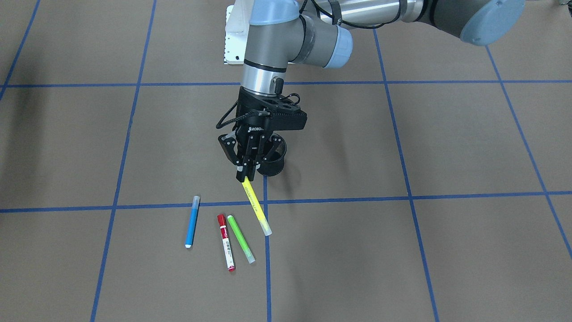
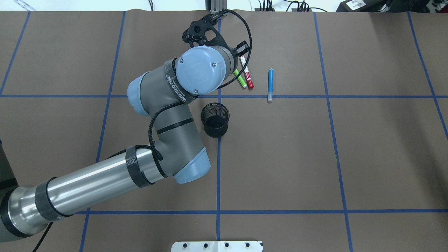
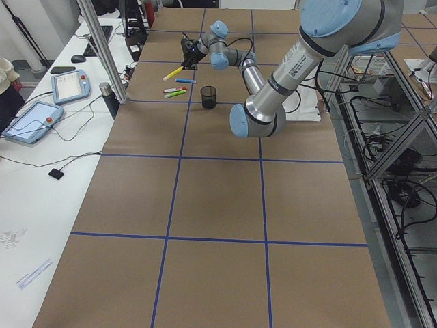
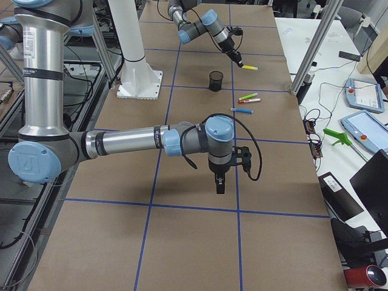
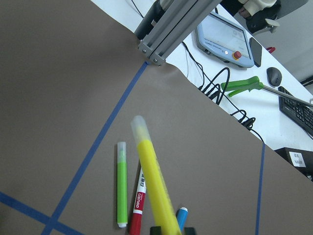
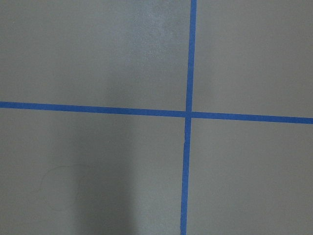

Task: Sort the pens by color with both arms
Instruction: 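Lift the yellow marker and lay it beside the green marker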

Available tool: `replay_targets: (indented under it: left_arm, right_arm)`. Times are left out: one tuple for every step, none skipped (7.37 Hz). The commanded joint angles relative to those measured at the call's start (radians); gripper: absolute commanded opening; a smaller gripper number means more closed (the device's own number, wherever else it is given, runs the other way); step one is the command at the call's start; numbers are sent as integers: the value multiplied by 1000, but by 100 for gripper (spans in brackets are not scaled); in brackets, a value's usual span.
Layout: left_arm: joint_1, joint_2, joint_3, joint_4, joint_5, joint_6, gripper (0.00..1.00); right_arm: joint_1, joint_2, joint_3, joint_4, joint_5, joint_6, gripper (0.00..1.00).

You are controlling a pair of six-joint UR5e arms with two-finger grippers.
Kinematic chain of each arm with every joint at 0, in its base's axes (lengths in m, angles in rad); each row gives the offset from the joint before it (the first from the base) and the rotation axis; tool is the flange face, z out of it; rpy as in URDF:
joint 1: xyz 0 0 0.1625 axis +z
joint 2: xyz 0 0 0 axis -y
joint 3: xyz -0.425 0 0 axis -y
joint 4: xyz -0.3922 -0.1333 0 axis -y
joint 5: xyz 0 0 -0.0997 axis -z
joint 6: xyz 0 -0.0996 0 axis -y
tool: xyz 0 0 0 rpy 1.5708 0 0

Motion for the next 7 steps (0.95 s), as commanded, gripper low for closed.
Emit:
replay_targets:
  left_arm:
    - [3, -51, 168, -84, 87, 28, 0]
    - [4, -59, 211, -113, 103, 51, 0]
    - [2, -59, 216, -121, 110, 127, 19]
    - [2, -58, 219, -120, 112, 140, 93]
    - [2, -58, 218, -120, 120, 142, 100]
    - [0, -56, 212, -121, 118, 145, 100]
    - [-3, -41, 172, -123, 112, 195, 100]
  right_arm:
    - [1, 17, 0, -2, -14, 6, 100]
    - [1, 20, 1, -2, -47, 9, 100]
    - [1, 20, 6, -2, -51, 9, 100]
    - [1, 21, 4, -2, -54, 11, 100]
    - [1, 21, 1, -2, -54, 11, 100]
    - [1, 21, 1, -2, -54, 11, 100]
    - [1, 20, 3, -2, -52, 11, 100]
